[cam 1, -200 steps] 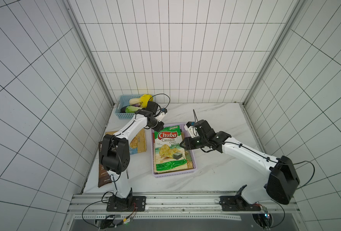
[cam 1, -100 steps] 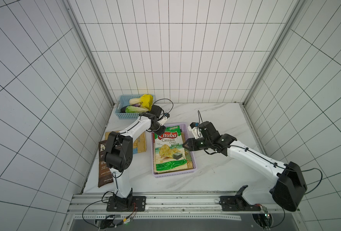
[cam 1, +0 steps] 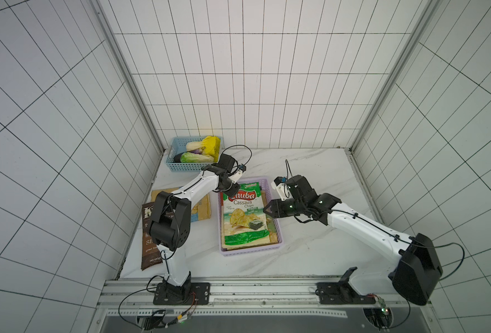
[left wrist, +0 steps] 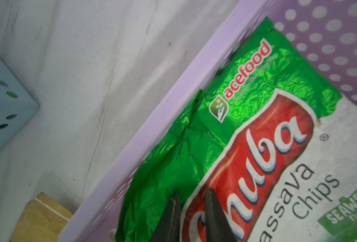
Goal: Put the potato chips into the basket
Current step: Adjust the potato chip in the basket.
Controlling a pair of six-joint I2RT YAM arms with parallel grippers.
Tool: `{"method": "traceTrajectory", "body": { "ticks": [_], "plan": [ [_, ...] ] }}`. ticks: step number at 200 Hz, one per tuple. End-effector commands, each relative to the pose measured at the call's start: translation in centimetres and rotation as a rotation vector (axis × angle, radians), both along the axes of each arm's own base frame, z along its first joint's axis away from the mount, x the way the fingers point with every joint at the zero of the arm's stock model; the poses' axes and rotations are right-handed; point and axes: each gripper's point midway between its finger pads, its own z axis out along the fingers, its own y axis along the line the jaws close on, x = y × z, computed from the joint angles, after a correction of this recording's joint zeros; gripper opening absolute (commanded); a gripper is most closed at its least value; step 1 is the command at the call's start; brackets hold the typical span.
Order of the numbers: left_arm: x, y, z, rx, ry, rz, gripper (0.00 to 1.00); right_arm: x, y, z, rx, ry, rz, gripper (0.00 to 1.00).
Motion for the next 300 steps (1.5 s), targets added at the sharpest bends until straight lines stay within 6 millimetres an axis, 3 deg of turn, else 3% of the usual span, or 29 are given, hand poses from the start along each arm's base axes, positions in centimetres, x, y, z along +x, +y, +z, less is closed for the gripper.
{"method": "traceTrajectory", "body": {
  "ticks": [1,37,91,151,172,182,193,210,233,250,273,300],
  "plan": [
    [-3.4,0.1,-2.3,0.026,0.12,-0.035,0.19,-0.2,-0.5,-0.6,-0.001,0.012,-0.005,0.46],
    [-3.8,0.1,-1.9,0.018,0.12,-0.037,0.19,-0.2,-0.5,-0.5,0.0,0.013,-0.004,0.46],
    [-2.2,0.0,3.1,-0.021,0.003,-0.013,0.19,-0.2,-0.6,-0.7,-0.002,0.016,-0.006,0.48],
    [-1.2,0.9,5.6,-0.037,-0.051,0.025,0.2,-0.3,-0.7,-0.5,0.001,0.011,-0.006,0.48],
    [-1.1,1.9,7.7,-0.06,-0.085,0.06,0.21,-0.1,-1.0,-0.2,0.0,-0.008,-0.019,0.49],
    [-1.2,2.6,9.5,-0.083,-0.122,0.083,0.25,0.0,-1.3,0.0,0.004,-0.024,-0.029,0.49],
    [-1.5,3.6,11.4,-0.105,-0.164,0.114,0.4,0.1,-1.6,0.3,0.01,-0.039,-0.04,0.5],
    [-2.0,6.0,14.5,-0.135,-0.233,0.173,0.55,0.4,-1.9,0.4,0.007,-0.05,-0.054,0.51],
    [-3.0,9.8,16.5,-0.16,-0.271,0.265,0.73,0.8,-2.1,0.2,0.001,-0.052,-0.072,0.52],
    [-3.6,12.8,16.2,-0.151,-0.264,0.346,0.76,1.0,-1.9,-0.1,0.005,-0.049,-0.084,0.53],
    [-5.1,16.5,14.4,-0.079,-0.211,0.466,0.81,1.4,-2.0,-0.8,-0.023,-0.043,-0.106,0.55],
    [-7.5,19.0,12.3,-0.037,-0.154,0.558,0.84,1.2,-0.9,-1.5,-0.069,-0.057,-0.082,0.57]
  ]
}}
